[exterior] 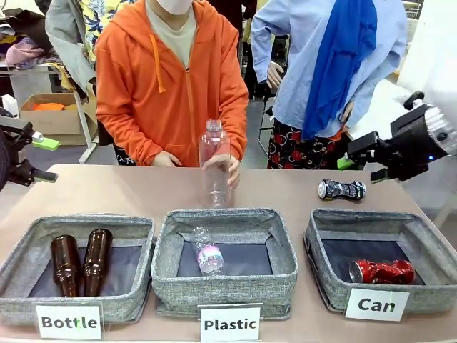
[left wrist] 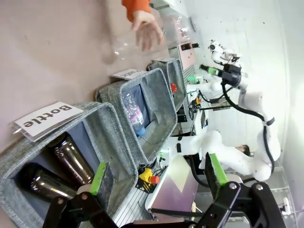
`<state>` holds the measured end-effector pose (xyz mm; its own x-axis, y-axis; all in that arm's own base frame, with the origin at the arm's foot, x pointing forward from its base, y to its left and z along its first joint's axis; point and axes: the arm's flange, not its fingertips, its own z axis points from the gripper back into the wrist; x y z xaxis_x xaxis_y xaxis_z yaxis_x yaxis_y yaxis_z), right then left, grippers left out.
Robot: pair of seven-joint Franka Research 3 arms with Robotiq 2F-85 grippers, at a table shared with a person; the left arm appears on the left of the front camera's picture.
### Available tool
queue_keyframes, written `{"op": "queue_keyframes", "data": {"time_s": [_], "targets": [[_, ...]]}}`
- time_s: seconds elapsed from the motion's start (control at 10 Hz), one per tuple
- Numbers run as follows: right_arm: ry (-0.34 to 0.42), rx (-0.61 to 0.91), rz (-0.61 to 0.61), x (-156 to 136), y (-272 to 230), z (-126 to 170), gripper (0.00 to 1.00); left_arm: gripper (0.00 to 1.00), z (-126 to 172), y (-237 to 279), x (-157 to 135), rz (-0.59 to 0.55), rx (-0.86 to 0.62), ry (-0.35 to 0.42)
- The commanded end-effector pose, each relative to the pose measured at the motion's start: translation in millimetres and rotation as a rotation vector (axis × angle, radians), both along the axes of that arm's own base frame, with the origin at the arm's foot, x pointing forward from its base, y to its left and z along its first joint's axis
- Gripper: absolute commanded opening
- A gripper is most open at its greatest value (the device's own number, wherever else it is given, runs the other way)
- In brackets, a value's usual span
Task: Sort the can waste into the basket.
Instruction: Pick up the can waste from the table and place it in the right Fabric basket.
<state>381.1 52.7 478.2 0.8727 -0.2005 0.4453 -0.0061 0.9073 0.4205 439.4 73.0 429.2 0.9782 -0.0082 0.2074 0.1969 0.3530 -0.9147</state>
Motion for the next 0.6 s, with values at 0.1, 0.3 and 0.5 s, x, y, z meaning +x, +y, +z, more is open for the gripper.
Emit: {"op": "queue_keyframes", "data": {"time_s": [0.1, 0.3, 0.5], "targets": [[0.070, -0.337, -0.533, -14.8, -1.7, -12.0, 1.00, 1.00, 1.4, 0.8, -2.0, -0.002, 0.011, 0.001], [-0.039, -0.181, -0.241, 13.9, -9.1, -0.9, 1.00, 1.00, 1.4, 0.8, -2.0, -0.002, 0.011, 0.001], [-0.039, -0.181, -0.241, 13.9, -9.1, -0.9, 1.00, 1.00, 1.4, 0.8, -2.0, -0.002, 0.011, 0.001]]}}
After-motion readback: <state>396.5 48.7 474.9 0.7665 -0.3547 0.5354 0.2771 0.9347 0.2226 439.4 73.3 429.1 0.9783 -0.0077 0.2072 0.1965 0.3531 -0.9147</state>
